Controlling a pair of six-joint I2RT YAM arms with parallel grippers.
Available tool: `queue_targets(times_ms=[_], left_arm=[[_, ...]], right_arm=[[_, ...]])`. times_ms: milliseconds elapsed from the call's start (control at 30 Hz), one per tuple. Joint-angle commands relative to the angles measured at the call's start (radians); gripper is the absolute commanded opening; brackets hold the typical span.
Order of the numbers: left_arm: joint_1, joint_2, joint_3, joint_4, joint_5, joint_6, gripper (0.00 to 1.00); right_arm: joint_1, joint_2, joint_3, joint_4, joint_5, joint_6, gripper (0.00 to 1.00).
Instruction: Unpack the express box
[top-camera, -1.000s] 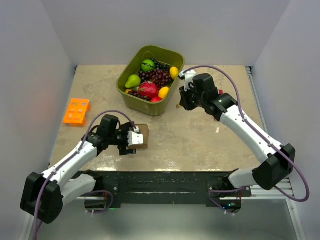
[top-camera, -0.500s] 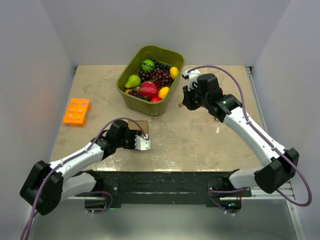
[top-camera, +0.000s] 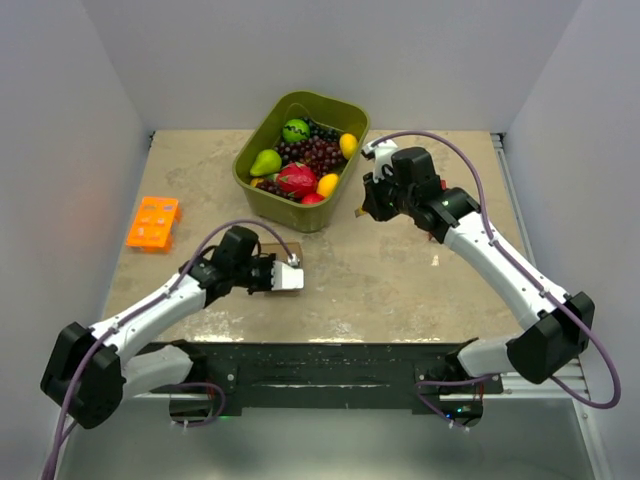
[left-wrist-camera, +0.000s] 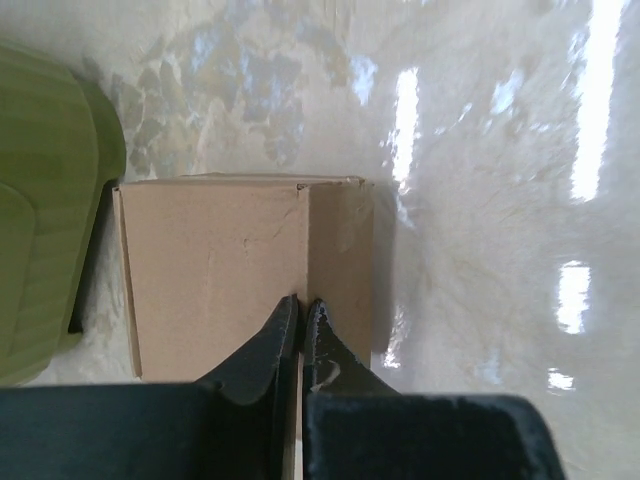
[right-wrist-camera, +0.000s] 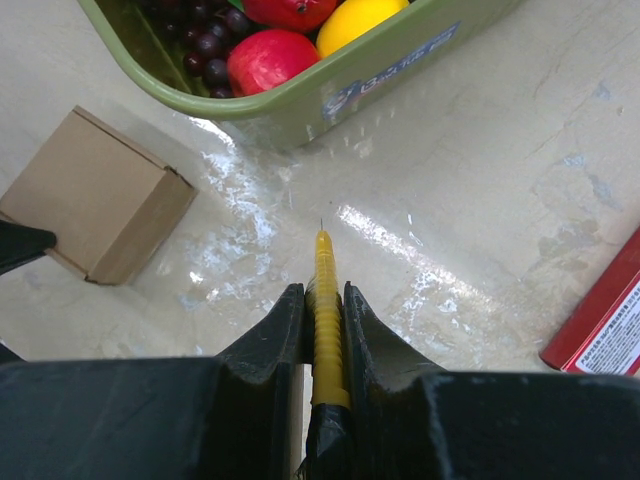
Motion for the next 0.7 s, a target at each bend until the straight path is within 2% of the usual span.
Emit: queue_targets(times_ms=[0,67,200,267,367,433,533,600,633,667], left_arm=[[0.076,0.042,0.205,-0.190,0.283,-0.154,0.00],[0.119,0.120,0.301,-0.320,0.452,-0.184,0.00],[0.209,0.299,0.409,-0.506,0.668,-0.189,0.00],[0.236,0.399,0.458,-0.627,0.795,-0.131,0.00],[0.242,0.473,0.489,-0.691,0.864,-0.111,0.00],[0.254,0.487,0.472,-0.656,0.877,-0.208,0.00],[0.308,0.528,0.471,-0.622,0.944,-0.272,0.00],[0.357,0.562,0.495,-0.663,0.999,-0.257,0.00],[0.369,0.605,0.539,-0.695,1.013,-0.196,0.00],[0.390,0.629,0.566,-0.803,1.021,-0.140,0.00]], right_arm=[[-0.003,-0.005,0.041,0.025,-0.008,-0.003,0.00],[-0.003,-0.002,0.044,0.024,-0.008,-0.005,0.00],[-0.002,0.009,0.046,0.027,-0.019,0.003,0.00],[-0.002,0.015,0.049,0.027,-0.025,0.008,0.00],[-0.003,0.018,0.055,0.025,-0.028,0.012,0.00],[-0.002,0.021,0.053,0.028,-0.030,0.015,0.00],[-0.003,0.024,0.041,0.037,-0.039,0.026,0.00],[-0.003,0.029,0.033,0.042,-0.043,0.034,0.00],[-0.002,0.030,0.032,0.042,-0.045,0.035,0.00],[-0.003,0.035,0.032,0.042,-0.046,0.037,0.00]])
